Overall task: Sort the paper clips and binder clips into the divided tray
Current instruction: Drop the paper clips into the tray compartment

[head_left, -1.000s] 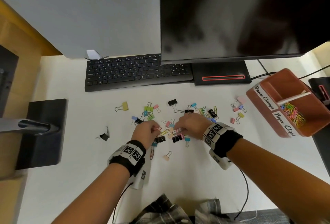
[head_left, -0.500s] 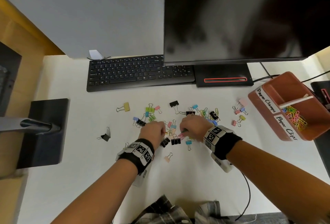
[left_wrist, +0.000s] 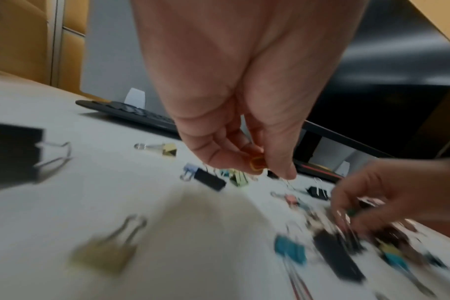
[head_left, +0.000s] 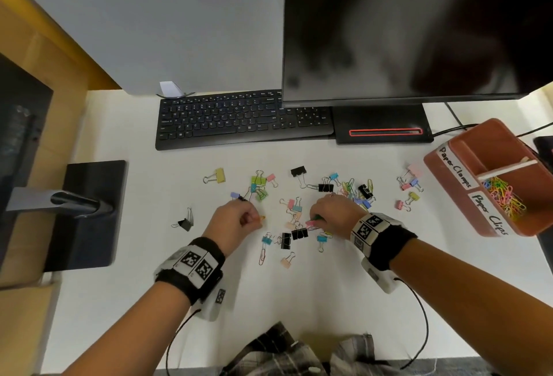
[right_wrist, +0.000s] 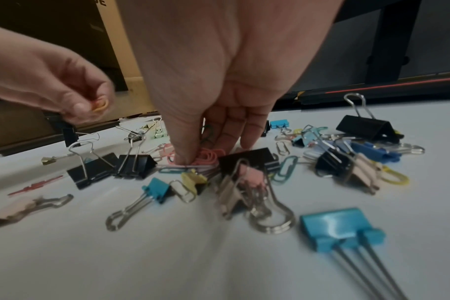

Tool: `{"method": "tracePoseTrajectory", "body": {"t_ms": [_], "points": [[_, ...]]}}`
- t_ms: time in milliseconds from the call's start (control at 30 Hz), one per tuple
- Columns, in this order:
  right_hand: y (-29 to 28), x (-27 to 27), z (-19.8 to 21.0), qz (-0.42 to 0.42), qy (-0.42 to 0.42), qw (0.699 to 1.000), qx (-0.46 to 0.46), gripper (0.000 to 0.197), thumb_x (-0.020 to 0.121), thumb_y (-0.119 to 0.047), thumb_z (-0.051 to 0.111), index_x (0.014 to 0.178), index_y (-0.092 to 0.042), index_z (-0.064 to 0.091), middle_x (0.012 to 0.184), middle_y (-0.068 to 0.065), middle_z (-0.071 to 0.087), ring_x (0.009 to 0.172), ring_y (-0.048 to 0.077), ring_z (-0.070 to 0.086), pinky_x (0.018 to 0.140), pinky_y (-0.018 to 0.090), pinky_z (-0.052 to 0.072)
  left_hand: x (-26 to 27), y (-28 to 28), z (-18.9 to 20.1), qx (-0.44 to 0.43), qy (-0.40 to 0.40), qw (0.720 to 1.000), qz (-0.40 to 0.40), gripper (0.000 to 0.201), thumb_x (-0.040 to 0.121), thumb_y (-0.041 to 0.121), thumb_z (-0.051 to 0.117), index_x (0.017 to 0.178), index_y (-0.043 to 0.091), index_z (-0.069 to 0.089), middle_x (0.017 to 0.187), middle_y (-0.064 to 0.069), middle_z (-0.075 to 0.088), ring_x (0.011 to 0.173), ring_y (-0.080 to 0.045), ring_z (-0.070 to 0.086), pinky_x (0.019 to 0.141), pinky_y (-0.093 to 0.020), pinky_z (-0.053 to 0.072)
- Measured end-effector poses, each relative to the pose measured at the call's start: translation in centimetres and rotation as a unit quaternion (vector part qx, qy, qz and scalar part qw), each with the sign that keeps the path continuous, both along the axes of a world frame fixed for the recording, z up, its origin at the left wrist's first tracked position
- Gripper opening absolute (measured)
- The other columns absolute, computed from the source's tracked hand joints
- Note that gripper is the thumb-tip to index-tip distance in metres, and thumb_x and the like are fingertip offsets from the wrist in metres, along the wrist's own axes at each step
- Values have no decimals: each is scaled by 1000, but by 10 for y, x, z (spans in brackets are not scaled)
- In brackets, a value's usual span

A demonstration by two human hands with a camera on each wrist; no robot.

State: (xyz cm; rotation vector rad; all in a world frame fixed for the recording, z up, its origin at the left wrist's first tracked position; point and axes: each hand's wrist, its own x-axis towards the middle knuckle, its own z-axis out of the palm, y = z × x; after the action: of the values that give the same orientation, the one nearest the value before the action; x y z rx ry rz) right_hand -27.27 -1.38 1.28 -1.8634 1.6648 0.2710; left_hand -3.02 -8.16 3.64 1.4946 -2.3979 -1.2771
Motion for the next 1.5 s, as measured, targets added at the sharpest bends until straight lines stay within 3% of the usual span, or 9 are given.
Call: {"method": "tracePoseTrajectory", "body": {"t_ms": [200, 400, 633, 800, 967, 1067, 1133, 1333, 1500], "points": [[4, 3, -1, -30, -12, 999, -5, 26, 94, -33, 48, 106, -16, 64, 103, 3, 61, 94, 21, 58, 77, 26, 40, 9, 50, -27, 95, -39, 992, 69, 25, 78, 23, 73, 96, 20, 56, 79, 1, 65, 75, -14, 61, 71, -21, 47], [12, 8, 2, -79, -35, 996, -6, 22, 94, -23, 48, 107, -13, 62, 107, 7, 61, 100, 24, 57, 85, 30, 44, -4, 54, -38, 4, -82, 994, 70, 6, 86, 15, 61, 91, 12, 62, 91, 1, 51, 80, -13, 51, 77, -22, 41], [10, 12, 5, -84, 5, 996, 24, 21, 91, -17, 48, 108, -14, 61, 107, 7, 64, 98, 24, 58, 81, 32, 45, -5, 45, -36, -27, -135, 991, 4, 21, 85, -1, 42, 96, 9, 57, 96, -10, 56, 93, -26, 54, 80, -30, 43], [9, 1, 17, -112, -29, 993, -1, 22, 94, -27, 47, 102, -13, 63, 95, 3, 65, 84, 18, 56, 74, 27, 41, -5, 45, -30, -29, -175, 983, -44, 28, 85, -5, 38, 104, 10, 53, 105, -10, 54, 98, -25, 53, 78, -25, 37], [18, -46, 59, -239, -92, 961, -102, 16, 90, -23, 54, 98, -18, 66, 92, 0, 68, 78, 15, 61, 73, 23, 49, -12, 22, 18, -38, -76, 996, -3, 10, 91, 9, 51, 89, 14, 58, 86, 4, 54, 81, -12, 50, 69, -13, 33], [41, -98, 90, -277, -78, 943, -166, 13, 85, -15, 61, 94, -14, 69, 89, 5, 70, 70, 17, 61, 68, 26, 48, -60, 13, 60, -86, 0, 994, -62, 10, 89, 12, 57, 82, 19, 55, 81, 8, 55, 77, -8, 49, 65, -6, 34], [64, -134, 106, -316, -52, 926, -201, 15, 82, -13, 65, 97, -12, 71, 92, 9, 73, 79, 24, 66, 76, 31, 52, -112, 13, 74, -110, 35, 987, -108, 3, 88, 12, 57, 87, 14, 59, 85, 1, 61, 80, -14, 53, 68, -15, 36], [136, -232, 118, -441, 10, 877, -189, 18, 84, -17, 65, 100, -13, 70, 98, 9, 72, 88, 22, 65, 78, 20, 40, -312, 76, 85, -84, 169, 960, -206, 7, 83, 12, 62, 90, 9, 64, 88, -12, 66, 81, -22, 58, 74, -22, 40], [153, -282, 90, -495, 29, 857, -138, 16, 84, -12, 61, 98, -13, 68, 101, 11, 69, 93, 27, 65, 77, 25, 47, -428, 127, 64, -22, 115, 971, -211, 17, 83, 10, 61, 100, 7, 62, 97, -13, 66, 89, -25, 60, 81, -34, 49]]}}
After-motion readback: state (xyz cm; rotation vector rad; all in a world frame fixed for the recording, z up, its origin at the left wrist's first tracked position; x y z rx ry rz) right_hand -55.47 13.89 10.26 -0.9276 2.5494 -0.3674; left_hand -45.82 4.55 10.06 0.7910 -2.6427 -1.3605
